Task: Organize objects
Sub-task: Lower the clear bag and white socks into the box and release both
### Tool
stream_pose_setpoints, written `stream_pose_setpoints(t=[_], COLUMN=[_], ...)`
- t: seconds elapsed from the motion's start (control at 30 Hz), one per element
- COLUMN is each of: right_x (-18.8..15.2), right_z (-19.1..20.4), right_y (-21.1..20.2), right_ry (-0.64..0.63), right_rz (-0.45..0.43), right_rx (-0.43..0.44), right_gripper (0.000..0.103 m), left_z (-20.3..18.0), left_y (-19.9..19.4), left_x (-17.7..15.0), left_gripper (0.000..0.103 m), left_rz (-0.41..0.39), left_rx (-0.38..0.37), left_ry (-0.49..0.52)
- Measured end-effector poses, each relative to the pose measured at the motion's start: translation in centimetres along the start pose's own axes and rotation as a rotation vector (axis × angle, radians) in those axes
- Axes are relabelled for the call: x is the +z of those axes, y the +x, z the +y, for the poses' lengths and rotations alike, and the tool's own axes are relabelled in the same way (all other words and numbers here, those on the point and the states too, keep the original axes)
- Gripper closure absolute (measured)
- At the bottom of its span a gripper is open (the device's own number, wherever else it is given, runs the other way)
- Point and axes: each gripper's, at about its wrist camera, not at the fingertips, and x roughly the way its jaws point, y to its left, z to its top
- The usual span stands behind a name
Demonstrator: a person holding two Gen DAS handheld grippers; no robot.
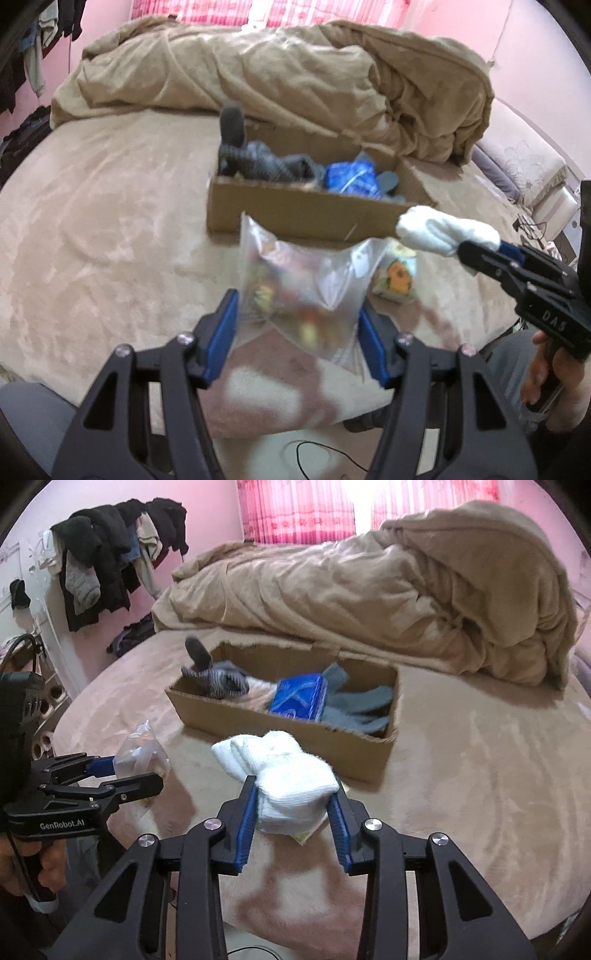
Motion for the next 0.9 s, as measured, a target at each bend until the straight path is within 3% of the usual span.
stream_pose_setpoints(t=[0.27,0.47,0.9], right_x=[2.4,4.0,7.2], right_z=[-0.7,-1.1,-3.9], right_y=[-5.7,-7.7,-3.8], right_ry=[0.009,0.007,0.018], right_rz=[-0.099,-0.152,-0.177], right_rx=[-0.021,-0.029,-0.059], right_gripper=[0.065,0.065,0.065], left_z=[-2.0,-3.3,-3.4], left_y=[-5.0,-6.8,-4.8], left_x=[3.4,5.6,9.9], left_gripper=[0.042,0.042,0.041], left_rz=[-0.079,-0.129,-0.156], left_rx=[-0.021,-0.041,-0.021], left_ry=[0.016,0.036,0.050])
